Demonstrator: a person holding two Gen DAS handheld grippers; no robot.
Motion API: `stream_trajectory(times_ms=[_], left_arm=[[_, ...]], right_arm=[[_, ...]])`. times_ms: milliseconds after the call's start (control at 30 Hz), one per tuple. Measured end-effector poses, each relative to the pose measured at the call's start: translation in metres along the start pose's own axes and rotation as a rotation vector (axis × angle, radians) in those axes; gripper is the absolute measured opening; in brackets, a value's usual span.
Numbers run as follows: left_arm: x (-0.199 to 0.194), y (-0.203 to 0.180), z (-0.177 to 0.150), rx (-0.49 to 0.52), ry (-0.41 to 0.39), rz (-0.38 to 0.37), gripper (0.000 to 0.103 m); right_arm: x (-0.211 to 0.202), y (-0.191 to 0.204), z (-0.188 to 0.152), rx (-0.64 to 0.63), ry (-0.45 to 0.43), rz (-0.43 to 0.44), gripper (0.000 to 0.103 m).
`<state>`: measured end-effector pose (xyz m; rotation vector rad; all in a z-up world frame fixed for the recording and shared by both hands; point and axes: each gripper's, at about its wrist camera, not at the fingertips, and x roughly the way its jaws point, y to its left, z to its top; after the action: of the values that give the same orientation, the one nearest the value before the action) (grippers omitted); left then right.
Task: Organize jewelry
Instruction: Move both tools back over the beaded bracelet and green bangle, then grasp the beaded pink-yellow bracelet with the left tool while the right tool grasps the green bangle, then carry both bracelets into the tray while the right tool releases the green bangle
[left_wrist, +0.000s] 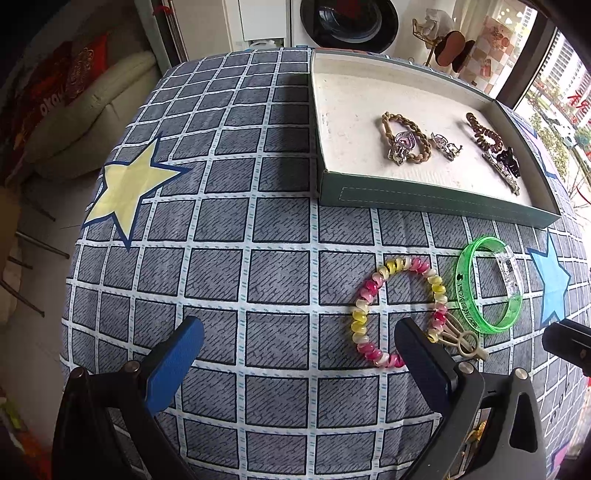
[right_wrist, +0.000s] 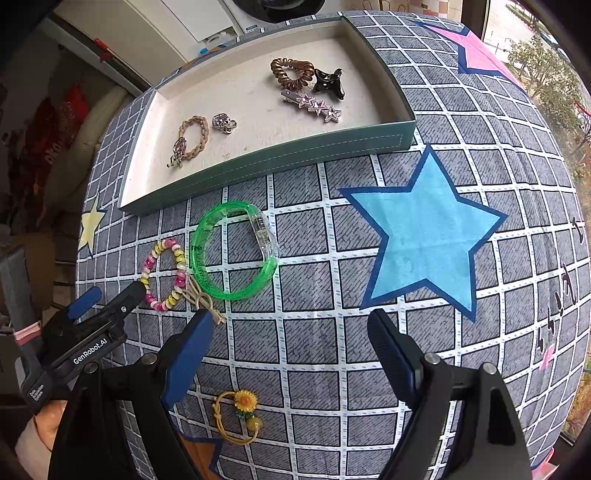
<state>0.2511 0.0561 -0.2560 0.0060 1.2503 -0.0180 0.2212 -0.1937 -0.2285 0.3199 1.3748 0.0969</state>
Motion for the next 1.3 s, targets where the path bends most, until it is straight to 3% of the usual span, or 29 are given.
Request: stream_trajectory(times_ms=[367,600,867,1067,1167,1300], left_arm=[[0.017,-0.005,0.006,0.033,0.031,0.01,0.103],[0.019,-0.022,0.009,0.053,0.013,-0.028,0.101],[0.011,-0.05,0.007,0.133,-0.016,-0.065,0.069],[0.01,-0.065,0.006,0.162,-0.002,-0.088,0.022],[0.007,-0.062,0.006,0.135,0.007,-0.111,0.021],[-0.001,-0.052,0.004,0.094,-0.015,-0.149,0.021]], right_arm=[[0.03,0.016,0.031,-0.057,0.009,-0.071,0.087],[0.044,0.031,0.037,-0.126,0.01,-0.13,0.072],[0.054,0.058,0.035,-0.237,-0.021,-0.207,0.059],[0.056,0.067,0.032,-0.275,-0.04,-0.226,0.035],[0.049,0.059,0.028,-0.278,-0.041,-0.216,0.011],[0.045,0.053,0.024,-0.256,-0.054,-0.183,0.011]])
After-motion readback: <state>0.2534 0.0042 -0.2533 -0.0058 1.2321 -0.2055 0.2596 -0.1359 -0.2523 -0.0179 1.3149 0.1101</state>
